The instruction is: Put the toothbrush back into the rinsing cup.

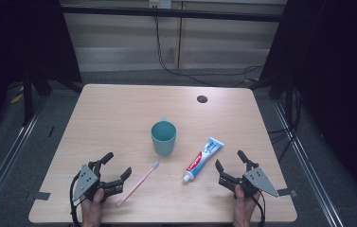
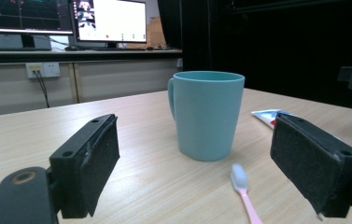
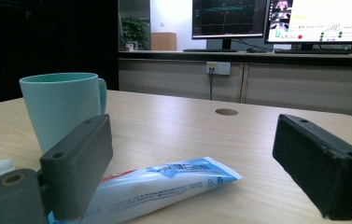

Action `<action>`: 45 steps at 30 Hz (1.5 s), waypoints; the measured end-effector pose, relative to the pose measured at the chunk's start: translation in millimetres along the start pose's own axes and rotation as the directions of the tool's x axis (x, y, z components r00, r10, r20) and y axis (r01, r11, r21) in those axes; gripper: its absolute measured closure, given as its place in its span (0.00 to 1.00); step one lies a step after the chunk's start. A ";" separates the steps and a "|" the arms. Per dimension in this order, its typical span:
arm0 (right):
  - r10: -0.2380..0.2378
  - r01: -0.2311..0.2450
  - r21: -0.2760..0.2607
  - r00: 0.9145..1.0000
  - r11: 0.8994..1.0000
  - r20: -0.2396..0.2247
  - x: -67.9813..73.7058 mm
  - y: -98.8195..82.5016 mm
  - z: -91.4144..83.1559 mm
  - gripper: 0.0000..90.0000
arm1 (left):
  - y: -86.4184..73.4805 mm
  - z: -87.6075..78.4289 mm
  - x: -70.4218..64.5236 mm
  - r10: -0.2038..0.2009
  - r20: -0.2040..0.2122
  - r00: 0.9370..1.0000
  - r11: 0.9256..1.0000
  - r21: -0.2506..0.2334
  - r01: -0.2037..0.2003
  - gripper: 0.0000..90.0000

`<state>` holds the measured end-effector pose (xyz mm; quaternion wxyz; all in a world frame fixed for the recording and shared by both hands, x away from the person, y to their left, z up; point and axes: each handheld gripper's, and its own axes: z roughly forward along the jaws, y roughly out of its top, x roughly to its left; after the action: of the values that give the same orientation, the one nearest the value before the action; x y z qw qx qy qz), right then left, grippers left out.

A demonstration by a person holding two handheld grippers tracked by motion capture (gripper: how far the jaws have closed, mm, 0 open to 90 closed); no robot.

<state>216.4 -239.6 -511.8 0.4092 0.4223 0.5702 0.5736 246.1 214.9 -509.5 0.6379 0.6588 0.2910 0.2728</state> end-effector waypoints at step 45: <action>0.000 0.000 0.002 0.999 1.000 0.039 1.3 0.2 0.0 0.15 | 35.3 -2.1 9.5 -0.069 0.011 0.998 0.958 0.281 0.063 0.27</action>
<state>216.0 -238.4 -511.6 0.4199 0.4337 0.5626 0.5648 252.3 222.6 -474.3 0.5499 0.7353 0.3418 0.2005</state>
